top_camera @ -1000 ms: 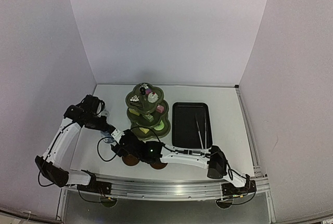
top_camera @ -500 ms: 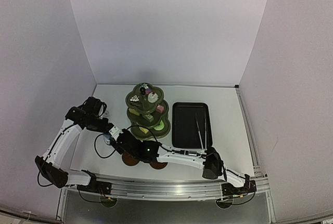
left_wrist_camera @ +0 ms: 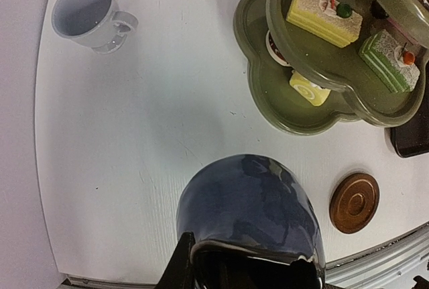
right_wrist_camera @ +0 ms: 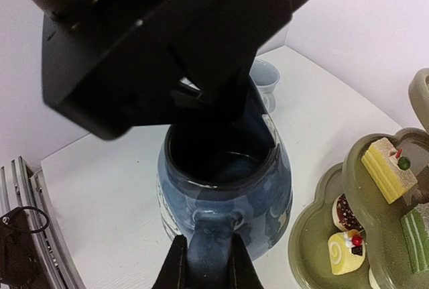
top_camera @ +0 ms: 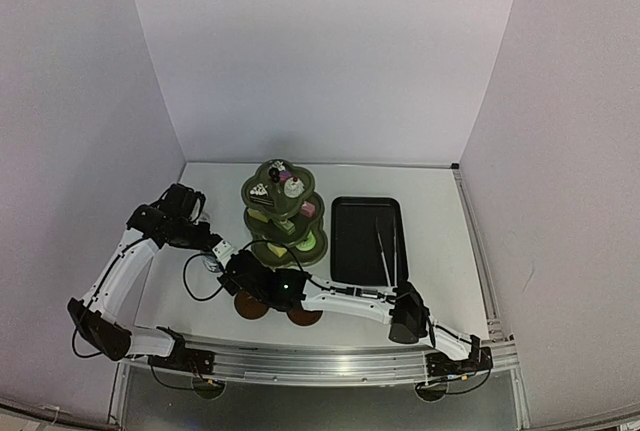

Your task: Serve the afternoon tea

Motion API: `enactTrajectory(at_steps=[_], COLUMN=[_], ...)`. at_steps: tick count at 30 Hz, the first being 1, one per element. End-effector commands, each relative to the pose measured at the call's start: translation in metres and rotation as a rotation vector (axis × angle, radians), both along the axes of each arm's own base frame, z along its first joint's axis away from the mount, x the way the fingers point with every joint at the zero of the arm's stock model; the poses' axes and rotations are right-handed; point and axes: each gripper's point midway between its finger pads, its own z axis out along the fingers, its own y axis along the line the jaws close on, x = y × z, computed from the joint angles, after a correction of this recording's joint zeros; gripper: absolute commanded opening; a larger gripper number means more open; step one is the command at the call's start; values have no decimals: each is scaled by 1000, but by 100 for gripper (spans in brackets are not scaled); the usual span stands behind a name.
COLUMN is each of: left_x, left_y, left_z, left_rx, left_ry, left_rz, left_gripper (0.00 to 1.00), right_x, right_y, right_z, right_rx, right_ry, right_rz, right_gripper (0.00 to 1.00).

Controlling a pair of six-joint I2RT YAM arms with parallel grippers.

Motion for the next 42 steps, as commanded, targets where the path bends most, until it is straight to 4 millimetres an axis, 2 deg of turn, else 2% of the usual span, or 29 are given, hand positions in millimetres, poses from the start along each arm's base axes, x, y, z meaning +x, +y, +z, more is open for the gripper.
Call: enactTrajectory(at_steps=[1,6,7,8,11,14,17,20,24,27,30,32,35,39,42], left_x=[0,-3,-4,-5,-6,-3,0,4,16,28,32,31,23,16,25], left_y=[-8,-13,-16,-20,-24,-26,-25,-24,-18,-13,-12,-11,-15,-12,-1], left_z=[21,17,15,14,10,15,21,28,42,50,53,51,42,18,8], left_rx=[-27,-52,-67,-87,-112,-129,-126,-126,-159,-224,-320,-342,-377,-337,-299], left_ry=[-53,-37,-29,-19,4,-3,-28,-62,-131,-173,-180,-178,-142,-88,-91], left_rz=[-60,-72,-77,-84,-71,-64,-66,-63,-40,-19,-21,-29,-80,-171,-178], left_gripper=[0,0,3,7,30,40,42,42,49,55,61,63,74,96,100], right_x=[23,25,24,23,21,22,21,15,-11,-35,-52,-54,-54,-51,-47], right_y=[-21,-24,-24,-24,-24,-27,-28,-29,-38,-58,-97,-125,-162,-191,-210], right_z=[-14,-17,-15,-14,-4,8,24,31,40,45,52,43,38,33,22], right_rx=[-83,-101,-99,-98,-85,-59,-21,11,33,30,23,14,34,50,55], right_ry=[16,27,27,27,25,13,6,40,60,59,-12,-25,-12,-51,-54], right_rz=[-41,-28,-23,-17,-4,-15,-1,47,247,448,591,661,759,827,835], right_gripper=[0,0,0,0,0,0,0,0,0,0,0,0,0,0,0])
